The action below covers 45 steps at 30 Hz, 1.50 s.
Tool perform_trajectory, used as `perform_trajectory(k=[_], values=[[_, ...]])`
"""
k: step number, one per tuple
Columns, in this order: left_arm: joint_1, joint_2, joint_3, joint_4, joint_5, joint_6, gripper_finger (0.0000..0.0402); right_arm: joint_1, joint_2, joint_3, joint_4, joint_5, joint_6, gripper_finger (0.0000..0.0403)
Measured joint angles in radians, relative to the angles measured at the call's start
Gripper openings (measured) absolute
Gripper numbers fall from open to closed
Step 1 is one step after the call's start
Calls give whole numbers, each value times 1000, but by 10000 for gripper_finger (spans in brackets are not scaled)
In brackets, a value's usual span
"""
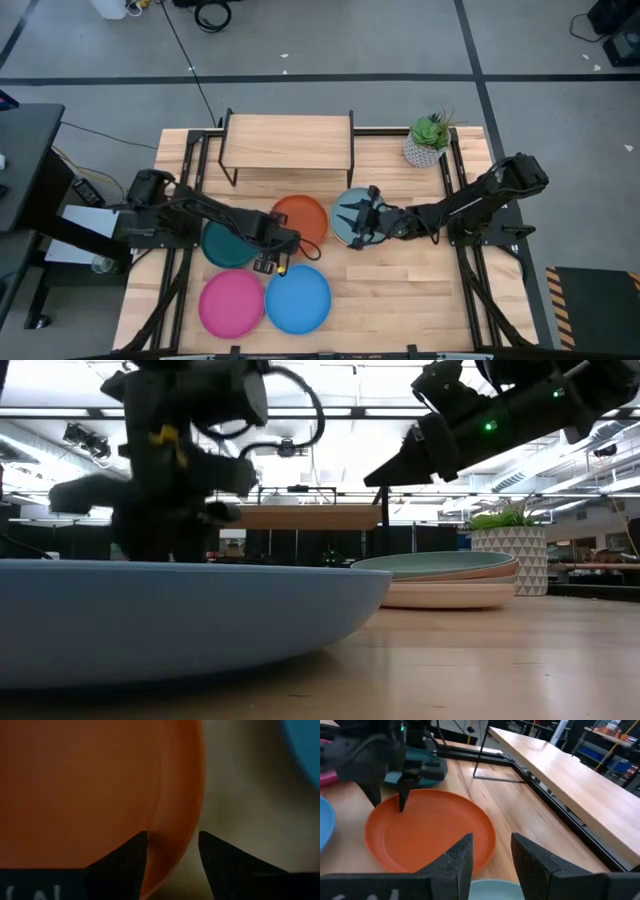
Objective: Place and stack plates onto a shelf
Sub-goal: Adjust the orange plate
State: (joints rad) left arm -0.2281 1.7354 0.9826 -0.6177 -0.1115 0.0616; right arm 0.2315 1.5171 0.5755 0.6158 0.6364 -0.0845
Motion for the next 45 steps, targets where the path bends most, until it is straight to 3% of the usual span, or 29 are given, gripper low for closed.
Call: perform_trajectory(k=[7,17,25,35,40,45], values=[[-8,28,6,-4,-18,36,133,10,1,0,-3,10,0,139],[-6,25,122,-116,-74,64,13,10,2,-7,-3,11,3,139],[-5,25,198,-171,-75,81,12,10,2,-11,-3,26,3,139],[-5,25,199,-198,-74,81,12,10,2,-11,-1,26,6,139],[-4,25,185,-174,-24,50,15,10,2,-11,-1,25,13,139],[-12,25,131,-112,1,-1,103,19,2,-11,-9,17,24,139]])
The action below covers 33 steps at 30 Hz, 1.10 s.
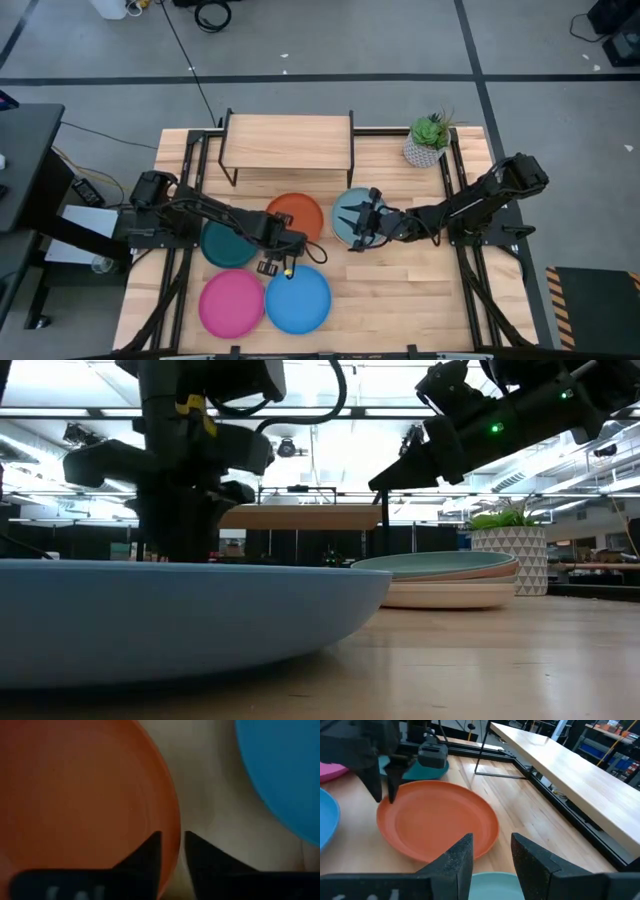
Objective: Place and stack plates onto a shelf
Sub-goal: Adjust the orange plate, then put the light blue plate on the shelf
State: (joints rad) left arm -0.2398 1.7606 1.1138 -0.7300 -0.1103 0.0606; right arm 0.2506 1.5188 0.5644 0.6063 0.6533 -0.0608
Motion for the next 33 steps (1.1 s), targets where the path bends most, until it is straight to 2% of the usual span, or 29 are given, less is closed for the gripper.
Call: perform_trajectory(k=[3,5,10,13,18,22,26,31,33], values=[[0,0,-2,-1,-5,-40,146,3,0,0,5,-1,15,139],[-15,-5,-2,-4,-12,-58,159,2,0,0,6,-31,47,139],[-100,-41,-3,2,-125,-25,157,0,0,0,-34,-174,183,139],[-142,-91,-41,55,-160,-23,149,30,0,0,-32,-171,234,139],[-176,-255,-229,236,-161,-26,142,98,19,0,63,-34,169,139],[-172,-430,-395,377,-161,-34,141,116,27,2,104,-53,122,139],[-153,-597,-548,600,-159,2,141,113,27,2,88,-56,121,139],[-113,-754,-708,838,-148,30,141,97,21,2,84,-97,117,139],[-97,-808,-759,878,-139,25,141,92,2,2,76,-96,124,139]])
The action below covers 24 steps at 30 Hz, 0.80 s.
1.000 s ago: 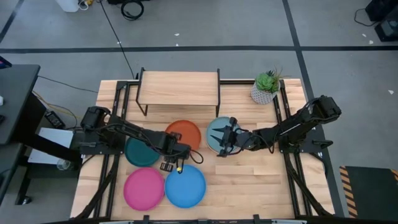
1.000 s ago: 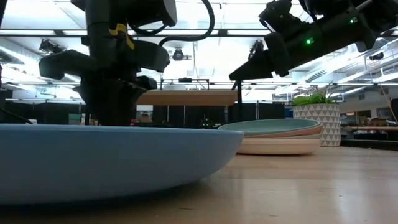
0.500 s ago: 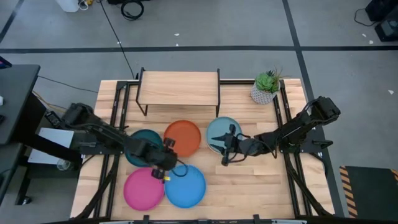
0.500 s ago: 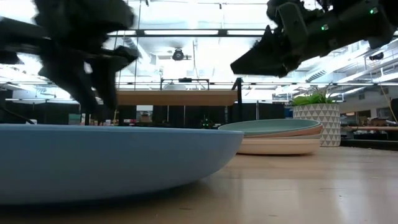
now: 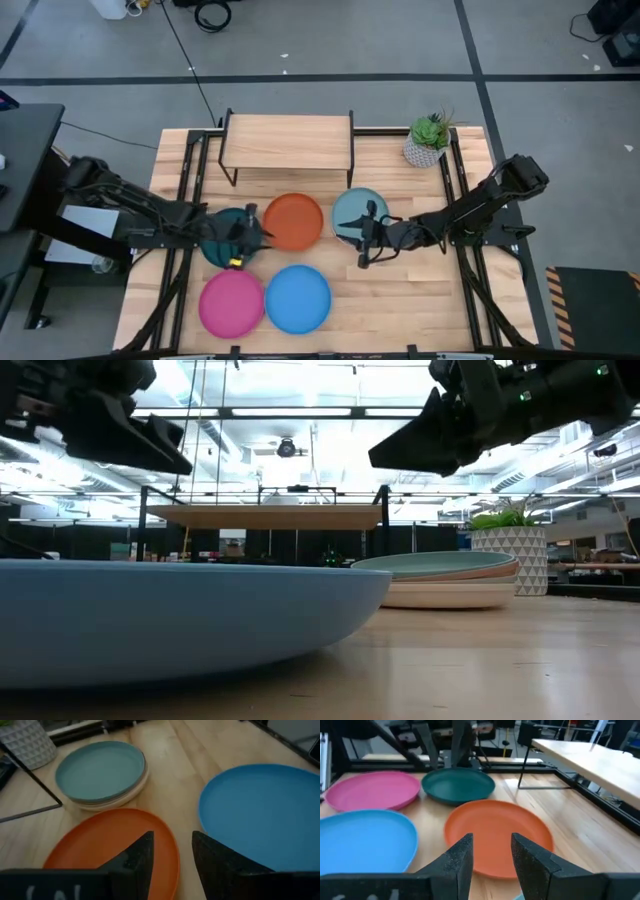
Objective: Place and stack plates onto a shelf
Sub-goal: Put the light blue plate on the shelf
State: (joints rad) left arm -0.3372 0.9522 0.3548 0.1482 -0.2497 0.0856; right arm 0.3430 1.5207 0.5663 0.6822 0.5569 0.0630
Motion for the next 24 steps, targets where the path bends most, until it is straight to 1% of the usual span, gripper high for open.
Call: perform_trajectory(k=[3,5,7,12,16,18,20,22,24], values=[[19,-65,-57,25,-2,-25,141,-16,-54,22,-106,23,54,139],[26,-96,-89,35,-5,-45,141,-33,-90,48,-246,20,107,139],[30,-126,-130,67,-1,-53,141,-52,-102,87,-379,-13,147,139],[29,-142,-221,219,14,-56,141,-94,-105,188,-667,-101,226,139],[28,-148,-281,375,18,-36,142,-117,-89,316,-967,-113,313,139],[26,-157,-295,452,19,7,142,-128,-82,381,-1087,-111,331,139],[25,-165,-299,495,19,45,142,-144,-83,427,-1195,-125,343,139],[25,-180,-297,499,20,75,142,-174,-85,464,-1286,-152,360,139],[25,-182,-297,494,19,65,142,-213,-86,484,-1362,-172,385,139]])
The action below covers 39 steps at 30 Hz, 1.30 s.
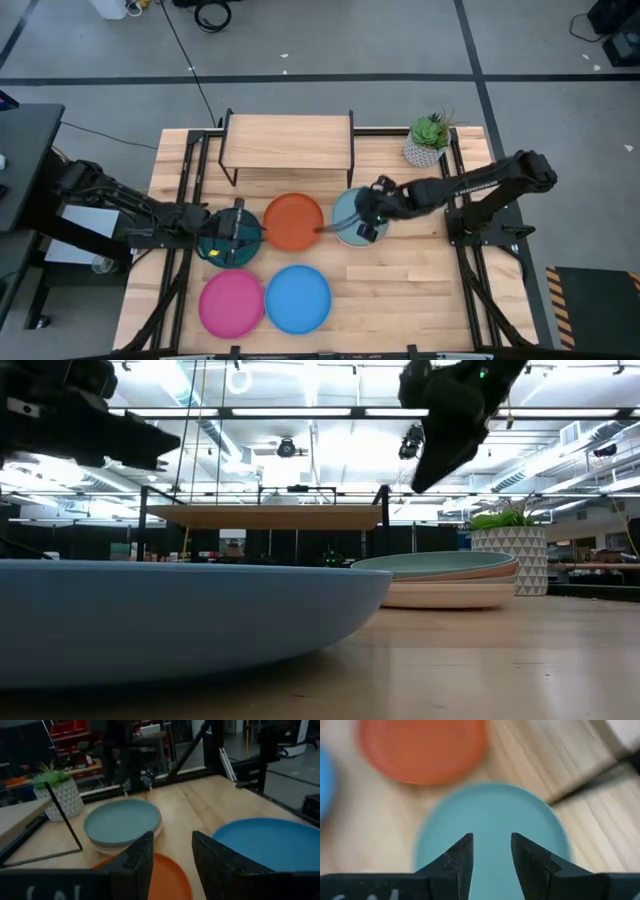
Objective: Place and stack plates onto a shelf
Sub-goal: Put the light blue plate on the shelf
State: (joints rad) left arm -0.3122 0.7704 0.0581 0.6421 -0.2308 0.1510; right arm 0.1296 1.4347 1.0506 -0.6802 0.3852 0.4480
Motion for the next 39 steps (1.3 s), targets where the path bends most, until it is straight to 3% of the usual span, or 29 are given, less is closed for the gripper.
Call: perform_trajectory(k=[5,9,14,23,25,28,32,39], values=[[-3,24,-1,-163,19,-150,142,-79,5,-1,-134,-145,75,150],[-30,57,-50,-156,7,-226,142,-130,5,0,-192,-242,146,172],[-54,60,-50,-109,-27,-204,142,-200,4,28,-301,-230,131,206],[-60,57,-50,7,-85,-113,142,-322,112,31,-299,-173,-23,267],[-69,38,-50,14,-103,-89,142,-367,125,30,-304,-210,-48,275],[-79,-1,-50,3,-136,-62,142,-426,129,30,-290,-290,-98,279],[-80,-61,-50,-31,-168,-39,142,-468,158,30,-283,-309,-111,275],[-107,-195,-50,-138,-174,-34,142,-429,243,30,-229,-341,-95,270]])
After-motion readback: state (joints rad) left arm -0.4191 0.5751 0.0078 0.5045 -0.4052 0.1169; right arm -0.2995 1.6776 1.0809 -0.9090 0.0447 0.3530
